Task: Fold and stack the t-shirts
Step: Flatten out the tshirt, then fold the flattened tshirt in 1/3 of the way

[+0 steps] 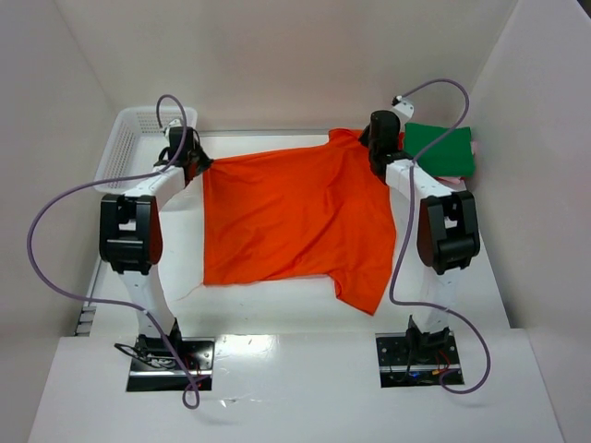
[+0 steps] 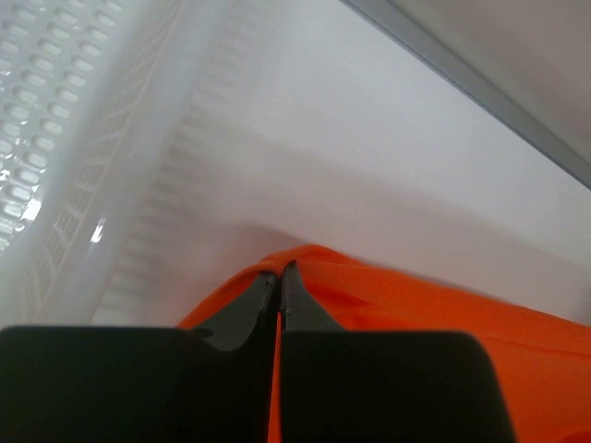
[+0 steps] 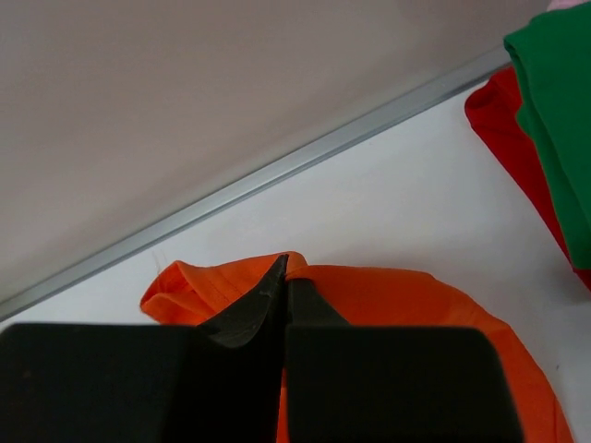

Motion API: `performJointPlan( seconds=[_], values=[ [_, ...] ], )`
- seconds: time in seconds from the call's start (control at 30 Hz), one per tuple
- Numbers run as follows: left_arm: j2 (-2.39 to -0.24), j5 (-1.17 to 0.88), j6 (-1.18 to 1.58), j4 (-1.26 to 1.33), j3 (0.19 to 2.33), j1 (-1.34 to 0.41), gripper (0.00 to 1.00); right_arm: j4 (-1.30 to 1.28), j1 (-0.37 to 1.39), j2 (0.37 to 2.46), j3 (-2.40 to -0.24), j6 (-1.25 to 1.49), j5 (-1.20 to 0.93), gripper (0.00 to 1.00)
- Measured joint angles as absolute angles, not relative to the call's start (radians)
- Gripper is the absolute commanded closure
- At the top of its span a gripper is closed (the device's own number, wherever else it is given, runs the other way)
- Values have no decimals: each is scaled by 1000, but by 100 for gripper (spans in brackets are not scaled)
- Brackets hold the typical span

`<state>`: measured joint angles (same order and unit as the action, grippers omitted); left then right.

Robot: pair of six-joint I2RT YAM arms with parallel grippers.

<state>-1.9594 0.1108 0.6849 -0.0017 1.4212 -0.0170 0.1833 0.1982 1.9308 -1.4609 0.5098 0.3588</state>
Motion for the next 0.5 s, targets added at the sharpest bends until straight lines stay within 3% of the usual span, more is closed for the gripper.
performJointPlan(
  seconds=[0.5],
  values=[
    [-2074,23,634,-1,1563,-15,100,183,198,1947,-1467,505,340,100]
  ],
)
